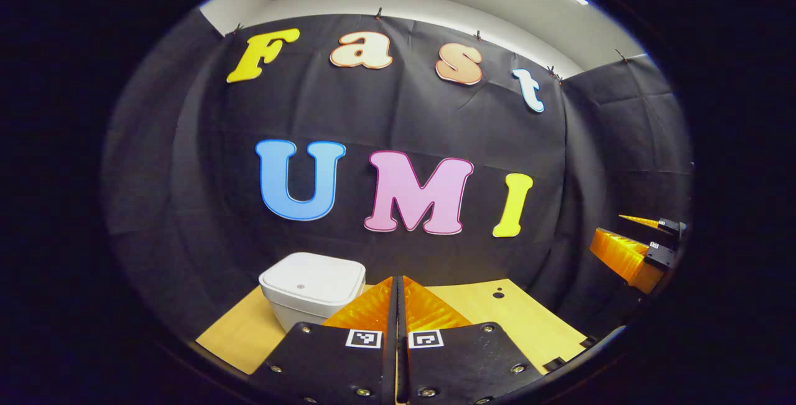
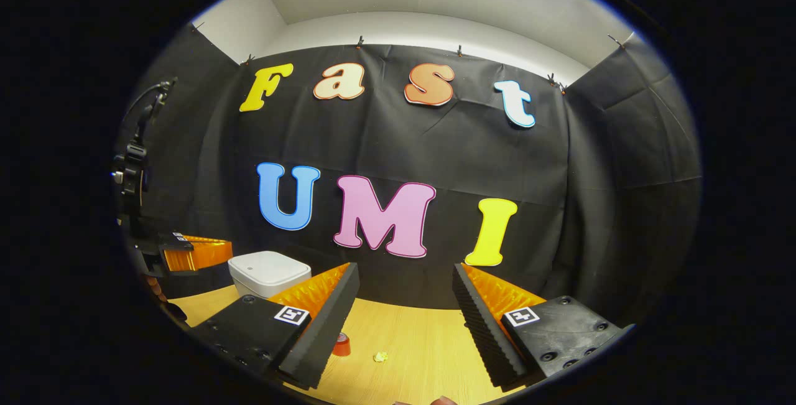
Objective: Press the lid of the desktop garbage bin to open it, pick up the crumpled paper on the desktop and throw it into the bin, then pick up the pop can on the desktop and drop it into the bin, and finally close the garbage bin lid.
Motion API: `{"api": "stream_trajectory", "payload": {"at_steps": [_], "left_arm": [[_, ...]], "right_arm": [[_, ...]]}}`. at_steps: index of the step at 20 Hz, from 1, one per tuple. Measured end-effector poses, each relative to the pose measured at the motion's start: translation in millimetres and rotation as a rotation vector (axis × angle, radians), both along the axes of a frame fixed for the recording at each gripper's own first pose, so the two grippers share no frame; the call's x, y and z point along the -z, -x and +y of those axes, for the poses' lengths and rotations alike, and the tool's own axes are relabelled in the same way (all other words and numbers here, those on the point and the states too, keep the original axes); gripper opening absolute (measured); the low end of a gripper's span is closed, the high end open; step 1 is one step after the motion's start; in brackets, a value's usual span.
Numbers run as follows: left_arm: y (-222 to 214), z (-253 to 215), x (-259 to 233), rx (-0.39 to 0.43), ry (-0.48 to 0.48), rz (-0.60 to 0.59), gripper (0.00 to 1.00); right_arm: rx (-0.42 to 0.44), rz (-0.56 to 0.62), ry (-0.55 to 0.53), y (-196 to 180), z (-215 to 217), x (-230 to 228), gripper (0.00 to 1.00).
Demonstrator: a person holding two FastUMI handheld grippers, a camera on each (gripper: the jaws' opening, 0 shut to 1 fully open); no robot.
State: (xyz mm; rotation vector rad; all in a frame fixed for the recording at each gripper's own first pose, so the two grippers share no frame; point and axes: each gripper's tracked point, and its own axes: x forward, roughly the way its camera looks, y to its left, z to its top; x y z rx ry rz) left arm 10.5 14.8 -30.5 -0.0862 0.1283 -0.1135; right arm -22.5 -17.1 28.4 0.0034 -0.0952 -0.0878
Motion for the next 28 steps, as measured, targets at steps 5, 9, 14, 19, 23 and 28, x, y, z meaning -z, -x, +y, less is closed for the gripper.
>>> {"api": "stream_trajectory", "payload": {"at_steps": [5, 9, 14, 19, 23, 28], "left_arm": [[-49, 43, 14, 0.012, -0.038, 0.054, 0.0], [-100, 87, 6, -0.018, -0.085, 0.039, 0.0], [-156, 123, 30, -0.033, -0.119, 0.084, 0.0], [-194, 157, 88, -0.071, -0.093, 0.23, 0.0], [-195, 178, 132, -0.095, -0.126, 0.351, 0.0], [-197, 177, 135, -0.07, -0.145, 0.326, 0.01]], "right_arm": [[0.058, 0.001, 0.013, 11, -18, -2, 0.97], [0.132, -0.003, 0.016, 28, -39, -3, 0.97], [0.221, 0.019, 0.018, 49, -61, 3, 0.97], [0.279, 0.053, 0.028, 62, -69, 12, 0.97], [0.317, 0.067, 0.026, 68, -76, 15, 0.97], [0.316, 0.093, 0.02, 63, -71, 22, 0.97]]}}
